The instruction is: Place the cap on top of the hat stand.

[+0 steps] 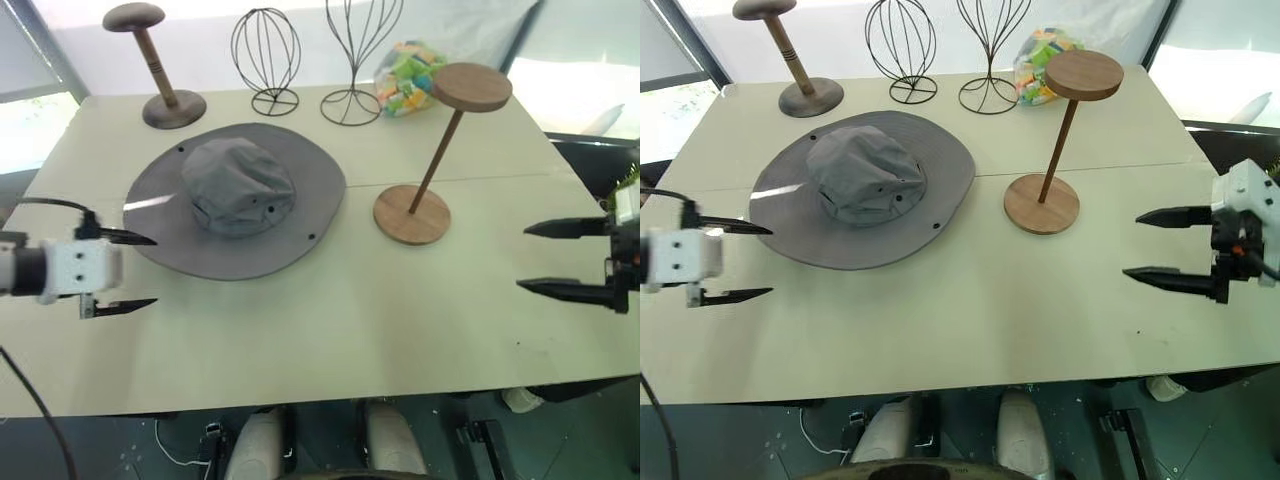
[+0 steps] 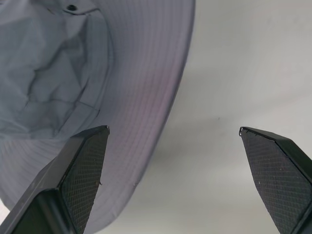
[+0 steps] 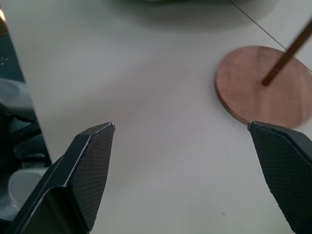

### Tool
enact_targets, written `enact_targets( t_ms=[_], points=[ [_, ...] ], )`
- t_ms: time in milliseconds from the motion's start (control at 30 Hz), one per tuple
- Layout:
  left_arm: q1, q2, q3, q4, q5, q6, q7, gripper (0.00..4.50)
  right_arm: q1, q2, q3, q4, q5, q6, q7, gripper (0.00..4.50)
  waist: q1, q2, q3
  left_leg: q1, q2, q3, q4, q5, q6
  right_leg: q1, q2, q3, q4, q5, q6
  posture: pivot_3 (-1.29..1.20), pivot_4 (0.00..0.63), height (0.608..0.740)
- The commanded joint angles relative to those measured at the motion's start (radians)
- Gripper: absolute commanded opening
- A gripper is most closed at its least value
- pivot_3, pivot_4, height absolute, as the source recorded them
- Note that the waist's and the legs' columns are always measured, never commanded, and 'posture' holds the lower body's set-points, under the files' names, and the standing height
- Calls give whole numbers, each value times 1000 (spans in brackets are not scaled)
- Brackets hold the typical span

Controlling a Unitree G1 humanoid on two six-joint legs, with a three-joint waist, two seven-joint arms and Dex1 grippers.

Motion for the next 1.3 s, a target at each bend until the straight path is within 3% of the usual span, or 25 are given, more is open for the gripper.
enact_targets(
  t_ms=[33,333,500,667,767,1000,1167,1300],
  points=[
    [-135,-92,-116,128,158,-181,144,4478,23,21,-96,-135,89,83,-51,4500,13,0,0,0,0,0,1,0,0,1,0,0,0,1,0,0,150,739],
    [-321,-226,-279,399,395,-429,420,4478,62,27,-199,-248,173,182,-126,4500,26,-8,0,-2,0,-1,5,-1,2,1,1,1,-1,4,3,0,150,739],
    [-419,-305,-326,507,508,-441,619,4478,68,32,-215,-269,200,200,-160,4500,27,-8,0,-1,0,-1,6,-1,2,2,2,1,0,5,4,0,150,739],
    [-483,-376,-388,592,570,-424,713,4478,75,27,-213,-282,210,192,-173,4500,42,-9,0,-2,-1,-1,7,0,2,2,2,1,0,5,5,0,150,739],
    [-509,-394,-405,616,545,-424,709,3588,34,11,-208,-260,225,197,-192,4500,44,-9,0,-2,0,-1,7,0,2,2,3,1,0,5,5,0,150,739],
    [-524,-437,-360,527,370,-295,596,63,-36,3,-219,-218,266,239,-257,4500,45,-10,0,-2,0,-2,8,0,2,2,3,1,0,5,5,0,150,739],
    [-565,-492,-287,311,116,41,453,17,-56,0,-262,-194,279,272,-295,4500,45,-10,1,-4,0,-3,12,-1,2,2,3,1,1,5,5,0,150,739],
    [-660,-521,-267,170,7,240,400,17,-45,-17,-307,-174,269,288,-283,4500,46,-10,1,-6,1,-5,19,-2,4,3,4,0,3,5,5,0,150,739]
  ],
)
